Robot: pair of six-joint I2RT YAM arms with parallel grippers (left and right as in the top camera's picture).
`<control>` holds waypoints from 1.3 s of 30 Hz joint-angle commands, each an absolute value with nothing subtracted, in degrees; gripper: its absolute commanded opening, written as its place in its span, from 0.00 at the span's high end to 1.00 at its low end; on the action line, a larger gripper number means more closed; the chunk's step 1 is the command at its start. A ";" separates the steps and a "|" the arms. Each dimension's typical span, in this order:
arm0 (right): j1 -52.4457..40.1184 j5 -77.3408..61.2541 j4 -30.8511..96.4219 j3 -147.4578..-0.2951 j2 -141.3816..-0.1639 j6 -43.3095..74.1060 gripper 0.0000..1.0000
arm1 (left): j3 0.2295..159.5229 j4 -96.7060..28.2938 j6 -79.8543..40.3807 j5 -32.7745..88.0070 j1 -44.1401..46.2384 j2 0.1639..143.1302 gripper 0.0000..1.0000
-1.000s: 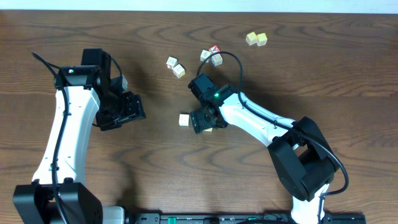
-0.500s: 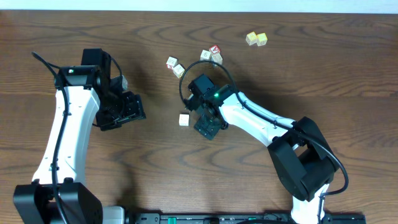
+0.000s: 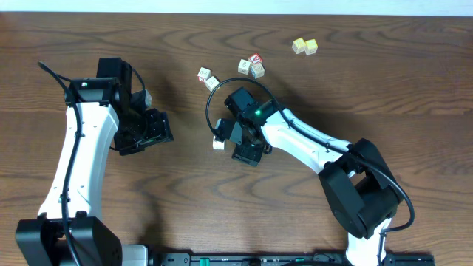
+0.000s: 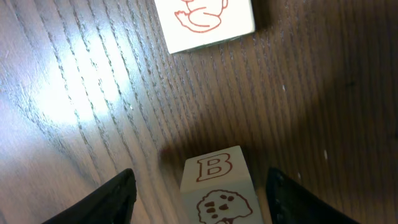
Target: Lift 3 blocks
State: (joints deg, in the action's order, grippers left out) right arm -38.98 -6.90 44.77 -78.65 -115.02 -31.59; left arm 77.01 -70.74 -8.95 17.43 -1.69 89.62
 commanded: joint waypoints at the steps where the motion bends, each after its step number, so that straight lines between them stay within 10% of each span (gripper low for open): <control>1: -37.93 -8.05 45.04 -79.44 -115.11 -33.54 0.37 | 77.84 -71.09 -8.38 16.84 -1.58 89.82 0.25; 39: -35.55 -10.79 45.63 -78.96 -115.42 -35.53 0.62 | 77.84 -71.09 -8.38 16.84 -1.58 89.82 0.25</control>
